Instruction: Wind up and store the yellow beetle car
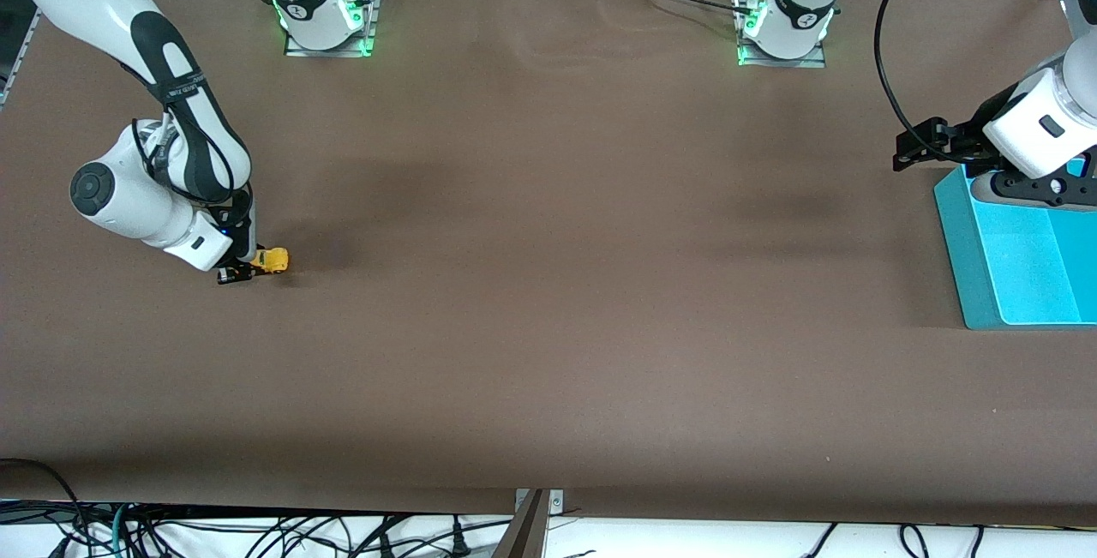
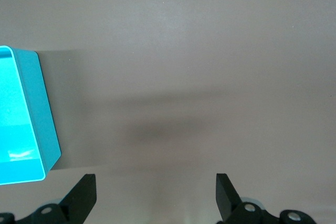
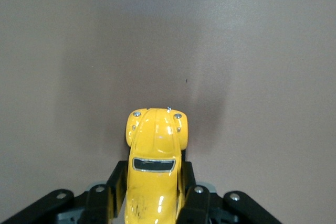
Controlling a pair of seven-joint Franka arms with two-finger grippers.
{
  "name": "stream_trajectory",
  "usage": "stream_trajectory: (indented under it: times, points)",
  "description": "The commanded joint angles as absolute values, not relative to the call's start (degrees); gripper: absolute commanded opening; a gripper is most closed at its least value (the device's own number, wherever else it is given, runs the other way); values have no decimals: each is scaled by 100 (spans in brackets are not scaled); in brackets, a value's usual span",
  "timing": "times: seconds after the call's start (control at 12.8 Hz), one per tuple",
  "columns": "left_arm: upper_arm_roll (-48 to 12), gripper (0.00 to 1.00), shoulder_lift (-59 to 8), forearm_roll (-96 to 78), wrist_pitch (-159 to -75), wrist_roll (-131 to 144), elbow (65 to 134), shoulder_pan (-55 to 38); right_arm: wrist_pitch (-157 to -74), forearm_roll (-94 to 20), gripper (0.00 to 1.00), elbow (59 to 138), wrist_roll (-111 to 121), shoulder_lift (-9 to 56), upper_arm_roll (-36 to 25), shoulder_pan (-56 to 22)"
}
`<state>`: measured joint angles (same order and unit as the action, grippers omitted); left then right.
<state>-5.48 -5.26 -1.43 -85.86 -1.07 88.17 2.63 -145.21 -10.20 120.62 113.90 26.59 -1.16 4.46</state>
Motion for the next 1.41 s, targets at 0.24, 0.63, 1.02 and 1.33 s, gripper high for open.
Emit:
stream_trajectory:
  times: [0.24,0.63,1.02,1.33]
  points:
    - [-554,100,-606,-211,-8446,-185,8622,281,-13169,-1037,100,11059,10697,2795,-97,492]
    - [-554,100,-606,-211,-8446,-185,8622,272,-11850,-652,100,10118,9978,2541,26,466]
    - [-554,100,-606,-211,-8446,-185,8622,281,-11321,-282,100,10011,8414,1698,219,370]
    - [-554,100,-606,-211,-8446,-185,8622,272,-10698,-105,100,10019,6973,942,229,97]
